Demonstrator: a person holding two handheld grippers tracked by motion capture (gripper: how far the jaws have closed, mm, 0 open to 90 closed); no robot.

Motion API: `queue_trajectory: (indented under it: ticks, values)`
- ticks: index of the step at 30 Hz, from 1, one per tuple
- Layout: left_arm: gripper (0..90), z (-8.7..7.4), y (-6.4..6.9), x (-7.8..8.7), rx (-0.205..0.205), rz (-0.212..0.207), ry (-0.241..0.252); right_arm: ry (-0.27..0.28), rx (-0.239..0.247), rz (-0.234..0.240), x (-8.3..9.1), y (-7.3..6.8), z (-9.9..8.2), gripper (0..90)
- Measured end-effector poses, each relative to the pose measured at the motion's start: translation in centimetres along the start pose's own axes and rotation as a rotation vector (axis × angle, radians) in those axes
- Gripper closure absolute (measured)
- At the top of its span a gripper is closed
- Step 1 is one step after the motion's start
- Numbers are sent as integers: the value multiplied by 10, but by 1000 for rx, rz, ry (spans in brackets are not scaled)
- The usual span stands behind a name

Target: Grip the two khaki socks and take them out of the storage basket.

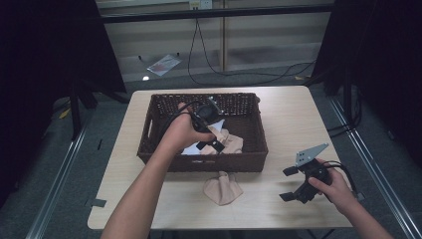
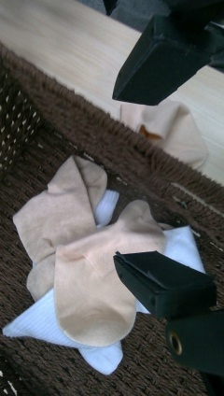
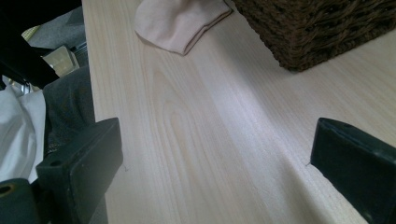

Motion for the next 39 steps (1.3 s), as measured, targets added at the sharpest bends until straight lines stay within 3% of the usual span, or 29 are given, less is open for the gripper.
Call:
queue_trajectory:
  ticks: [9,14,21,32,39]
  values:
    - [177,1,-14,-16,26,21,0,1,0,1,0,0,0,16]
    - [181,1,-21,-28,39,12,0,0,-1,2,0,0,0,16]
    - [204,-7,-37,-48,85,28,-5,3,0,5,0,0,0,16]
    - [297,-4,-47,-69,94,49,-1,2,-1,7,-1,0,0,16]
    - [444,-4,-51,-80,97,46,-22,2,4,8,0,0,0,16]
Point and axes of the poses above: each handheld gripper's, and its own axes: x roughly backward along the jaws, z roughly out of its top, y roughly to its right, the point moved 7 cm from there along -x, roughly forward along the jaws, and after that the axes turned 4 degrees about y, right-handed, at the moved point
